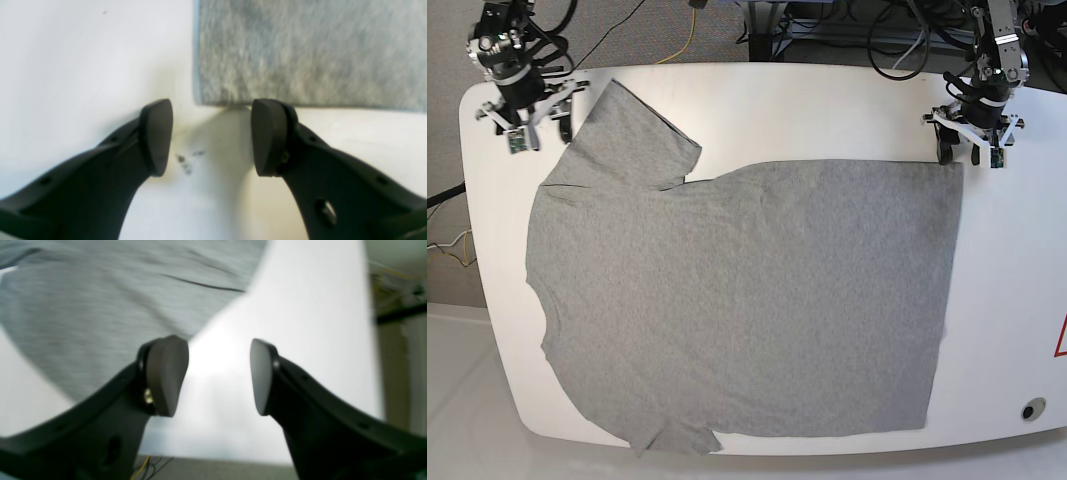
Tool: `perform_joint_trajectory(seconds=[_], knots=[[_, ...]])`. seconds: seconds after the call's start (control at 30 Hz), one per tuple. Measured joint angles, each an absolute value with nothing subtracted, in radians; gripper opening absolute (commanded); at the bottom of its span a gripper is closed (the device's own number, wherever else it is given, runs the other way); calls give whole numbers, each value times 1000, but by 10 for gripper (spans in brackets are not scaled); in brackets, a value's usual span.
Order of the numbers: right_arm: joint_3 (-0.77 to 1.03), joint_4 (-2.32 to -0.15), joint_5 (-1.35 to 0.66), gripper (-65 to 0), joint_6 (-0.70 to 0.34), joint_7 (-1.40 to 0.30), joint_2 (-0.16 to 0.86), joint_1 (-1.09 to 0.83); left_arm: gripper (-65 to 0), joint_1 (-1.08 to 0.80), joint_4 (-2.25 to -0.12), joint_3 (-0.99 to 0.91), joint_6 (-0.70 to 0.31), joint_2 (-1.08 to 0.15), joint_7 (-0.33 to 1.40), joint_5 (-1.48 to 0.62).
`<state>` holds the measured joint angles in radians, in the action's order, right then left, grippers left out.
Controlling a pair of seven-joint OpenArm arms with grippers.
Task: Fold the T-shirt properly
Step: 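Adjust the right gripper along the sleeve edge and lower it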
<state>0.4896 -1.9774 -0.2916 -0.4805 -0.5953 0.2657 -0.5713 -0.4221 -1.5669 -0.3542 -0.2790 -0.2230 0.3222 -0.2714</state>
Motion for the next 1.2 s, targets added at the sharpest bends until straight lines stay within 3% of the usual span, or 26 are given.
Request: perform_joint_trajectory(seconds=[0.13, 0.23, 0.3, 0.8, 1.2], knots=[[381, -2004, -231, -325, -487, -558, 258, -566, -307, -416, -1566, -355, -281, -223, 329, -279], [281, -2004, -137, -325, -432, -556, 254, -570, -313, -416, -1566, -355, -286, -221, 332, -282], [278, -1988, -151, -325, -475, -591, 229, -573, -318, -418, -1567, -355, -290, -220, 330, -282], [329, -1996, -376, -321, -472, -657, 144, -529, -301, -423, -1571, -356, -292, -225, 329, -273], [305, -1947, -315, -320, -470, -641, 195, -519, -306, -423, -1571, -352, -294, -222, 328, -275]])
